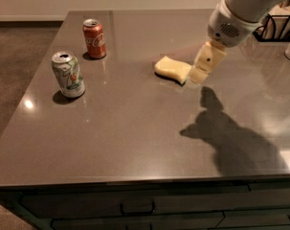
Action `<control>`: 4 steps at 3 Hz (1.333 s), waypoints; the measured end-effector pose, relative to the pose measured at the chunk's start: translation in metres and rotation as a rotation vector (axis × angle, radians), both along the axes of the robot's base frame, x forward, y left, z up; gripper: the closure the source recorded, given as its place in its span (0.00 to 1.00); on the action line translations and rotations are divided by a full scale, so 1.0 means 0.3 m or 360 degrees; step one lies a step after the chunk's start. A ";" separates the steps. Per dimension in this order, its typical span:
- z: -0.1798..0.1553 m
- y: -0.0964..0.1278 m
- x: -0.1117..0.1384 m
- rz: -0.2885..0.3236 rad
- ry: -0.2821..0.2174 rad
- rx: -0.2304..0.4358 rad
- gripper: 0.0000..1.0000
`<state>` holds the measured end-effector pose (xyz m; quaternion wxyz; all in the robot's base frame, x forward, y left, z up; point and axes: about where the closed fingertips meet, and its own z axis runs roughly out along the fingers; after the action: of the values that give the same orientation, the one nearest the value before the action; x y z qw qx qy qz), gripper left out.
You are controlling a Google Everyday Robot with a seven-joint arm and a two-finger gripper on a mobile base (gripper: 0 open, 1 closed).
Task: Knock coke can over
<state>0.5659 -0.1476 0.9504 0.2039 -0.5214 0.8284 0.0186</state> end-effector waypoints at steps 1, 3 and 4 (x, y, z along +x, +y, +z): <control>-0.030 0.120 0.140 -0.0057 -0.0088 0.0135 0.00; -0.078 0.402 0.378 -0.0074 -0.0178 0.0476 0.00; -0.111 0.537 0.500 -0.0099 -0.0206 0.0604 0.00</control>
Offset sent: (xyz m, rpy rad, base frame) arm 0.1241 0.1252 -0.0229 0.3206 -0.1477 -0.0487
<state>0.7158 0.0134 0.9170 0.3516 -0.4479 0.8110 0.1345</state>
